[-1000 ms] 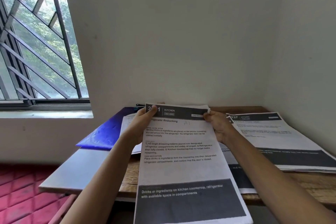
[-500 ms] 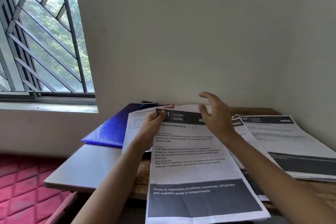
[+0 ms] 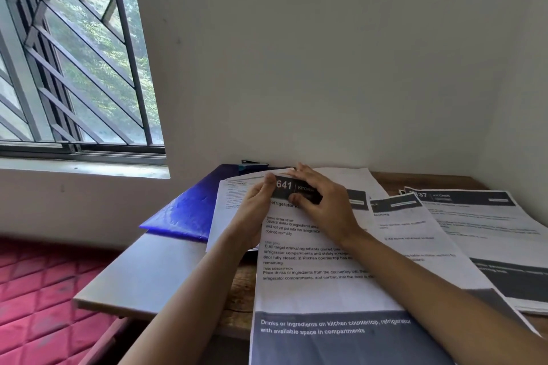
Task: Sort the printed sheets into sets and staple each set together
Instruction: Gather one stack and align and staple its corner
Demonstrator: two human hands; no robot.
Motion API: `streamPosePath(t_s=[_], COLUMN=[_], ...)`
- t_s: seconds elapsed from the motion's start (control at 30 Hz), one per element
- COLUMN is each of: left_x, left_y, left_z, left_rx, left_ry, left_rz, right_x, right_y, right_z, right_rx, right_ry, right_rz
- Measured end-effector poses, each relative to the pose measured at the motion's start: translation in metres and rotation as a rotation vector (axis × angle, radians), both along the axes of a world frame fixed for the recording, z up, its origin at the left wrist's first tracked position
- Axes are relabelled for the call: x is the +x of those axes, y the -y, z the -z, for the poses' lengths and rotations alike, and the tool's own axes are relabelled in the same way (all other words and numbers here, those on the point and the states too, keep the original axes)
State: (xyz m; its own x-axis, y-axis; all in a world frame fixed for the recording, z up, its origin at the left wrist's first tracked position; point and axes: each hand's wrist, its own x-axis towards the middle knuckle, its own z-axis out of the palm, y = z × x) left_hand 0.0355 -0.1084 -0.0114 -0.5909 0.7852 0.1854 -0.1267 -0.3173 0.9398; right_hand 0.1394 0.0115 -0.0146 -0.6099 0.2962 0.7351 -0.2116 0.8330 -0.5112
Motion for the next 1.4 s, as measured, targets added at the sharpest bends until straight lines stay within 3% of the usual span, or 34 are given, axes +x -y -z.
streamPosePath(t_s=[0.3, 0.5, 1.03, 1.4], left_x=[-0.0004, -0.0012, -0.0017, 0.0014], left_y=[0.0002, 0.0014, 0.0027, 0.0031], left_z=[-0.0020, -0.0039, -0.0014, -0.0032], left_rx=[-0.119, -0.105, -0.141, -0.066], left_ry=[0.162, 0.220, 0.165, 0.131], left_rz=[0.012, 0.074, 0.081, 0.067], right_x=[-0.0003, 0.0010, 0.0011, 0.0005], right_y=[0.0020, 0.0030, -0.0024, -0.0059], right_z=[0.0049, -0.0003, 0.0040, 0.0066], right_rx=[0.016, -0.003, 0.011, -0.090], right_ry=[-0.105, -0.047, -0.268, -0.280], right_rz=[-0.012, -0.018, 0.010, -0.062])
